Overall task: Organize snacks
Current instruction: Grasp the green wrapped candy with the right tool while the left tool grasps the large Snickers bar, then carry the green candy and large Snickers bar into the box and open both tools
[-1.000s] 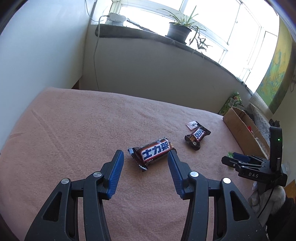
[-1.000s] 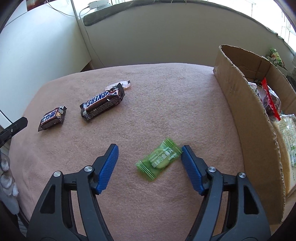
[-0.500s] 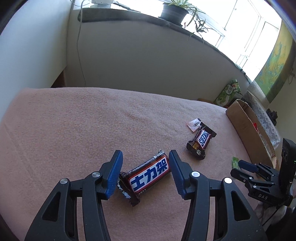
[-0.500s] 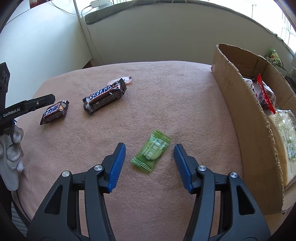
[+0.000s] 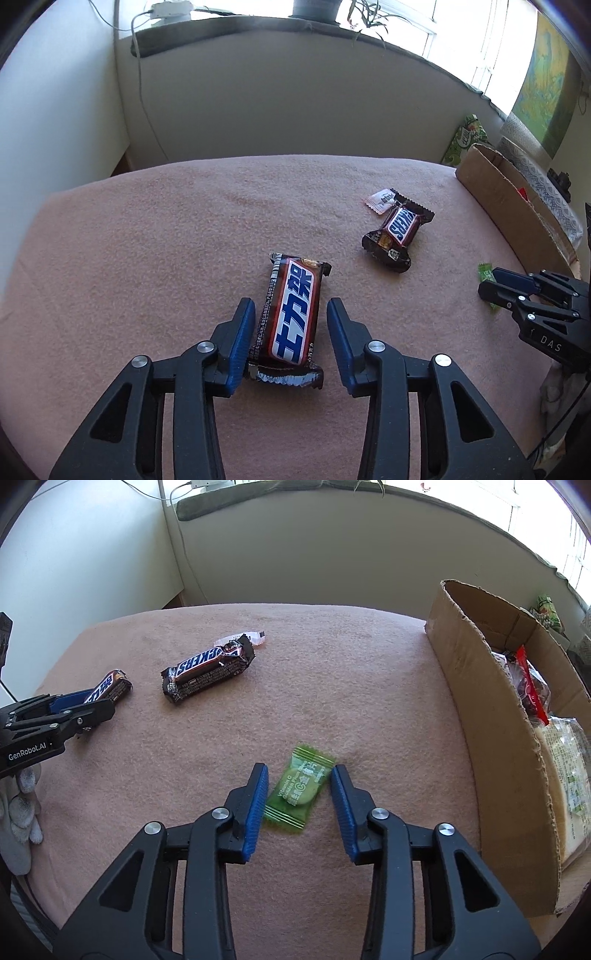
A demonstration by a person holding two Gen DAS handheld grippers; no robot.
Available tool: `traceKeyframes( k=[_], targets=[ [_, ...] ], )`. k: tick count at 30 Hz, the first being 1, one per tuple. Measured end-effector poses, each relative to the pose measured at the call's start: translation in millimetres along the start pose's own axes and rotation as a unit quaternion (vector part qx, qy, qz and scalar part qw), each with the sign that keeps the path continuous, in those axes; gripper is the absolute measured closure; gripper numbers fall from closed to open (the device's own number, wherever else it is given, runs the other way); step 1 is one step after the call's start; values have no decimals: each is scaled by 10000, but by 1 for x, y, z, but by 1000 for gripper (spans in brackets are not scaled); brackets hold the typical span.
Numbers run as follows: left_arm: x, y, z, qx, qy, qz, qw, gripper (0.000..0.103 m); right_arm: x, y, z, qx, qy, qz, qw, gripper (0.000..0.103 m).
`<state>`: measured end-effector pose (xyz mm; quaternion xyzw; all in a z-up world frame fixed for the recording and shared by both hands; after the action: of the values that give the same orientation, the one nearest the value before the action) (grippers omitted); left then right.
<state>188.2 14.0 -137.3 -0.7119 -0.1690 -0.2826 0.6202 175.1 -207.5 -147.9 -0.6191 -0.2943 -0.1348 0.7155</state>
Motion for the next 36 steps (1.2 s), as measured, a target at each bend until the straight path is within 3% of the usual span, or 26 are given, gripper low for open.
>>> traceKeyframes(
  k=[2, 16, 36],
  targets=[
    [0, 1, -2, 102, 66, -9, 9999, 76, -2, -2, -3, -66, -49, 14, 10000, 80],
    [-2, -32, -3, 78, -263, -358, 9990, 76, -5, -24, -5, 117, -60, -197, 9997, 81],
    [40, -69, -103, -404, 119, -983, 9943, 76, 6, -102, -48, 220, 41, -983, 9949, 81]
  ],
)
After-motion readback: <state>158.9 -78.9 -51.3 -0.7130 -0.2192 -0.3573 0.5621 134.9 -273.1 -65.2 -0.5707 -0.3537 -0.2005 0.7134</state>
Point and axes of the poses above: each gripper's, at about its wrist camera, not at the fingertips, and y roughly the way its jaws point, z to its left, x to its top, the point moved 3 cm from there along y, roughly the way its jaws point, and after that the axes turned 3 degrees about x, right-handed, at the moved point
